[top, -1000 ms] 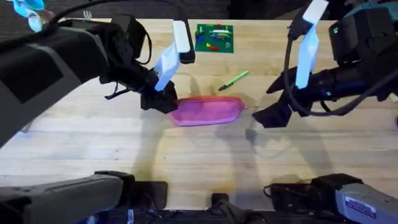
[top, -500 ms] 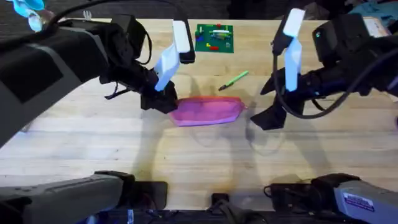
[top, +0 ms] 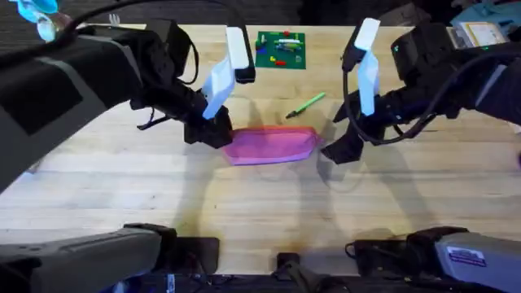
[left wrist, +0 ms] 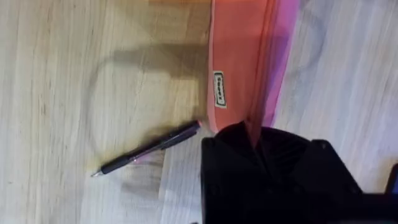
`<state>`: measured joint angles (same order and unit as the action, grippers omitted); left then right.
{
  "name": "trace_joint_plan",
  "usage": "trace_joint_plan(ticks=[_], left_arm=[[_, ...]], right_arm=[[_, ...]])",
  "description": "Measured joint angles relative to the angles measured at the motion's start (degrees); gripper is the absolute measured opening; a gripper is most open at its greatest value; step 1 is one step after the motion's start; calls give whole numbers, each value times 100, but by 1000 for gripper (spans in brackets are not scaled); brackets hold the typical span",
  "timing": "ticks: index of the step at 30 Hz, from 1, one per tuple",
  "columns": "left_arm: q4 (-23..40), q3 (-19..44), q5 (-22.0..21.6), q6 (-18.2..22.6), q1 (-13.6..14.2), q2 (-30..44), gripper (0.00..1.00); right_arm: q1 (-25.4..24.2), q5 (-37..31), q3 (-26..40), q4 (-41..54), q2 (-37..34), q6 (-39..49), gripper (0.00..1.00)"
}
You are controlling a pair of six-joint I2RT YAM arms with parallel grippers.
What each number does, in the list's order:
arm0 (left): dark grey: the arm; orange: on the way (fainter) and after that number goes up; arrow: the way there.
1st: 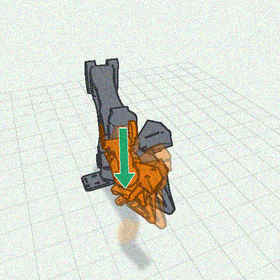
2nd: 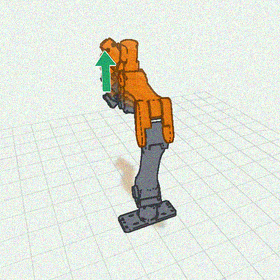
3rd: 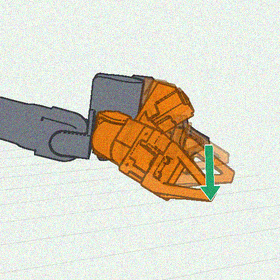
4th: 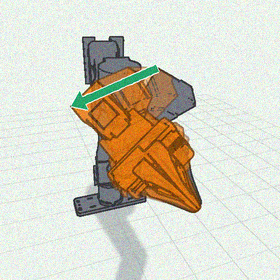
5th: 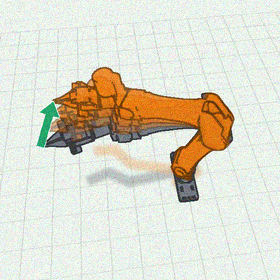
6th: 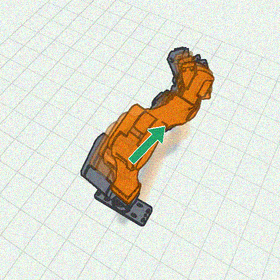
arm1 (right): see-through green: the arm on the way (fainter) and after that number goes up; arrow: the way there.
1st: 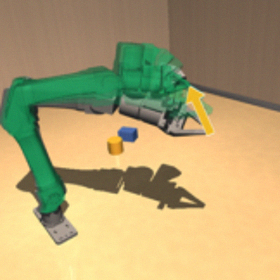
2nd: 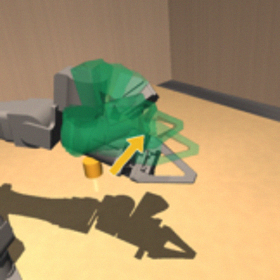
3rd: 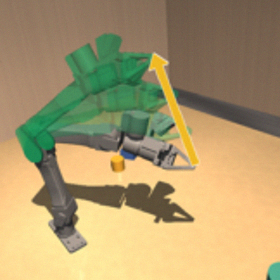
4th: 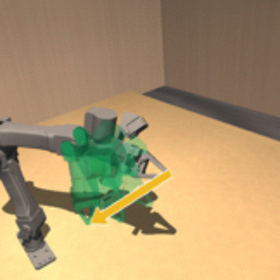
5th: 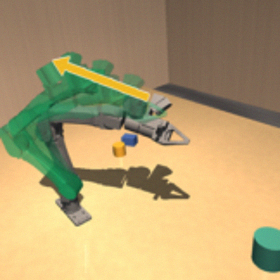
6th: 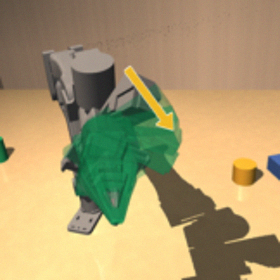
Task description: Unzip the bag, pick up the pens from the table one at a time and place them inside, then zip the bag closed.
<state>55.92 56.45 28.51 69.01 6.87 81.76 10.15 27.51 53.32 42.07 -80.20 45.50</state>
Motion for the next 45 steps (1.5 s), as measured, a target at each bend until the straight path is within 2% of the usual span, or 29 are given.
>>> trace_joint_plan(ticks=[15,19,23,26,27,30,33,35,37,39,45], left_arm=[[0,0,0,0,0,0,42],[2,0,0,0,0,0,42],[2,0,0,0,0,0,42],[0,0,0,0,2,0,42],[0,0,0,0,1,0,42],[0,0,0,0,0,0,42],[0,0,0,0,0,0,42],[0,0,0,0,0,0,42],[-5,0,0,0,2,0,42],[-15,0,0,0,0,0,42],[-20,0,0,0,0,0,42]], right_arm=[[243,42,2,-195,-796,0,997],[245,42,2,-245,-892,13,895],[249,44,9,-386,-892,19,871],[258,44,11,-418,-890,20,782],[260,78,11,-457,-892,39,648],[260,85,11,-501,-892,48,543],[260,83,11,-501,-892,44,375],[260,85,11,-502,-890,61,248],[260,101,11,-479,-892,61,75],[267,107,11,-471,-890,63,37],[271,106,11,-460,-890,62,34]])
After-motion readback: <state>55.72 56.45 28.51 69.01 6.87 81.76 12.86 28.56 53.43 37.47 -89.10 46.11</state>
